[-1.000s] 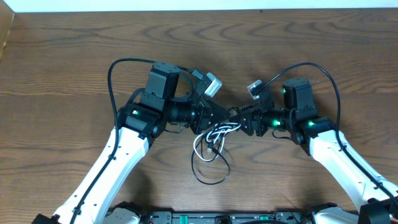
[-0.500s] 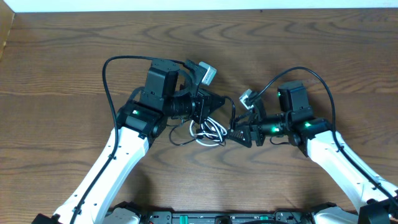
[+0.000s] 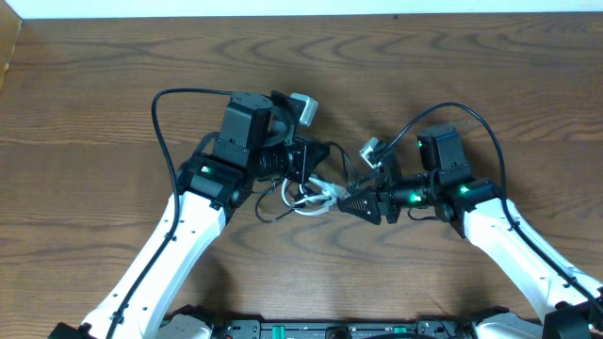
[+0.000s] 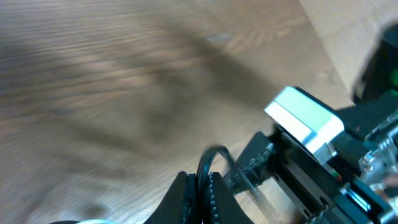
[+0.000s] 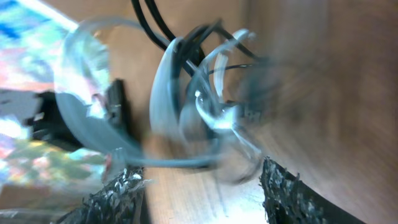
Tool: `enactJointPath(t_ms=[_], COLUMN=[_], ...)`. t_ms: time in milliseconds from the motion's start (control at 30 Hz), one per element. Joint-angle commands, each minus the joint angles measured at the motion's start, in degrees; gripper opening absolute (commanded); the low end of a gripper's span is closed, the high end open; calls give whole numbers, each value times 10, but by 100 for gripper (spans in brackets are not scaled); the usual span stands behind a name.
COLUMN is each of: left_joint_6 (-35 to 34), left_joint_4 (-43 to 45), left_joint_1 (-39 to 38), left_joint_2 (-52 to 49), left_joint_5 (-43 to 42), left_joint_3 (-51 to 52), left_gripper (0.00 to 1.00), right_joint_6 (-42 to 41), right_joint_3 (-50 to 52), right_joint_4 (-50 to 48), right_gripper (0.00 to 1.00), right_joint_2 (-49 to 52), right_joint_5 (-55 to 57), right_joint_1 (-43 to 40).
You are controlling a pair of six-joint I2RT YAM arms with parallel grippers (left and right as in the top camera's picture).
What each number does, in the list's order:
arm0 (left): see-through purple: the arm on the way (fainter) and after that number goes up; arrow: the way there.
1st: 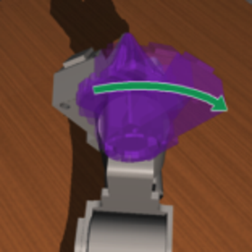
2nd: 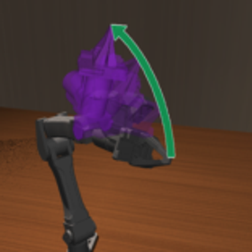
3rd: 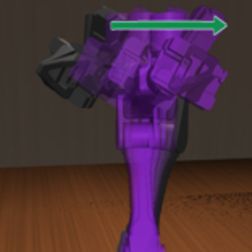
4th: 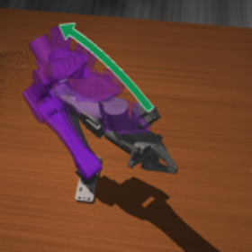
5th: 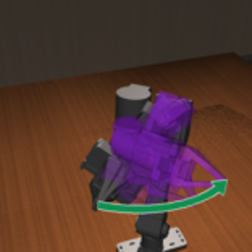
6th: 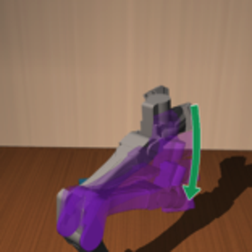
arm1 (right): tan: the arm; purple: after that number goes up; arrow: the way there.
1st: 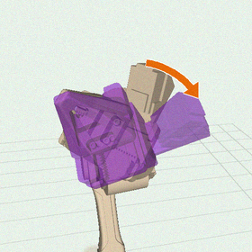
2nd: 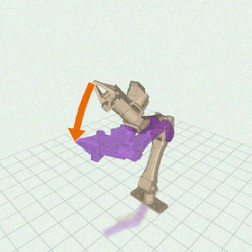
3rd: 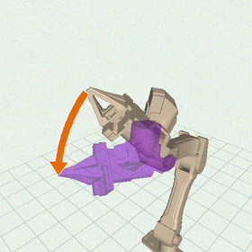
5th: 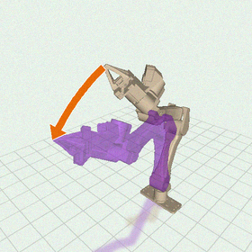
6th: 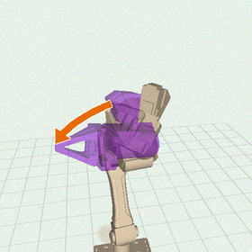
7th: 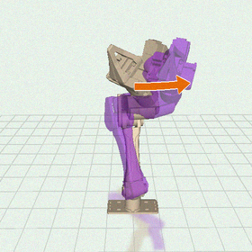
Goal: Untangle cables
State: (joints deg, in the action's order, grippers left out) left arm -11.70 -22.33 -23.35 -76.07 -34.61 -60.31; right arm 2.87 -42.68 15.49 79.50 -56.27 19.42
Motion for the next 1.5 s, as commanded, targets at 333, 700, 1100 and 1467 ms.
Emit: enactJointPath(t_ms=[333,700,1100,1467], left_joint_6=[-37,-37,-36,-37], left_joint_4=[1,1,6,16], left_joint_1=[0,-4,-26,-43], left_joint_2=[-4,-4,-4,-4], left_joint_5=[-68,-192,-194,-205], left_joint_3=[2,2,2,2], left_gripper=[7,7,7,7], right_joint_6=[-3,-110,-110,-110], right_joint_3=[-8,-8,-8,-7], right_joint_4=[-16,-61,-104,-104], right_gripper=[63,63,66,69], right_joint_2=[-1,-1,-1,-1], right_joint_5=[126,278,134,152], right_joint_1=[5,6,6,6])
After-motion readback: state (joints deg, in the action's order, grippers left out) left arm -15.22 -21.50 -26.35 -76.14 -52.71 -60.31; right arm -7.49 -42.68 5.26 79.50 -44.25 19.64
